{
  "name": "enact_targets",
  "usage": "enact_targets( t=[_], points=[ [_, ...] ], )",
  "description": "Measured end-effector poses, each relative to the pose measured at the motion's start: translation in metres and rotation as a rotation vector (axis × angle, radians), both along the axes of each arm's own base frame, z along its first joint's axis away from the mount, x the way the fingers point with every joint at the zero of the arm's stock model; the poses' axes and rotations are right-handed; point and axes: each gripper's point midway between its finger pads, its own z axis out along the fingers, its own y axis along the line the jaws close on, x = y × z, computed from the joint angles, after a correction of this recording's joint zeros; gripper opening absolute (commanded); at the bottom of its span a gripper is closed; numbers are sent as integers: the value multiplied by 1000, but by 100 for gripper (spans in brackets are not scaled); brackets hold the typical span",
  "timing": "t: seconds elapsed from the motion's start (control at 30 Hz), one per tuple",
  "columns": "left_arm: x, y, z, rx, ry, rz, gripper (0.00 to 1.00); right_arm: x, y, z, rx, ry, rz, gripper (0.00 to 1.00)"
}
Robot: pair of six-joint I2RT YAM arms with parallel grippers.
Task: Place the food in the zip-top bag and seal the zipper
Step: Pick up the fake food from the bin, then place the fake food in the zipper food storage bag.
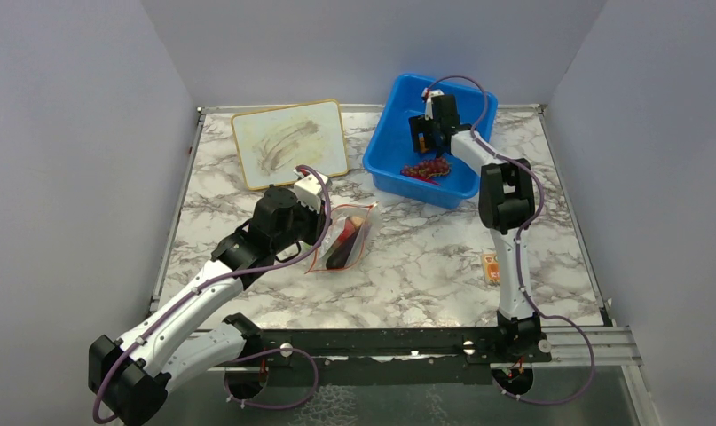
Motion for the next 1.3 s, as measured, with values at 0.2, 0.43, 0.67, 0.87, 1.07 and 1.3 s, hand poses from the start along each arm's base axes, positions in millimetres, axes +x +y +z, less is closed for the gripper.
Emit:
enact_targets(
  t=[0.2, 0.43, 0.67, 0.87, 1.07, 1.3],
  points=[
    [0, 0, 0, 0, 0, 0, 0, 6, 0, 2, -19, -31, 24, 77],
    [0, 0, 0, 0, 0, 0, 0, 8, 2, 2, -28, -48, 49, 68],
    [0, 0, 0, -1, 0, 0, 0, -10, 2, 3, -28, -26, 83, 61],
    [0, 0, 0, -1, 0, 1, 0, -27, 0, 18, -25, -25, 102, 60],
    [0, -1, 0, -10, 8, 5, 0, -38, -2, 59, -19, -80, 107, 60],
    [0, -4, 2, -46, 25, 20, 0, -51, 11, 119, 37, -166, 161, 59]
  ],
)
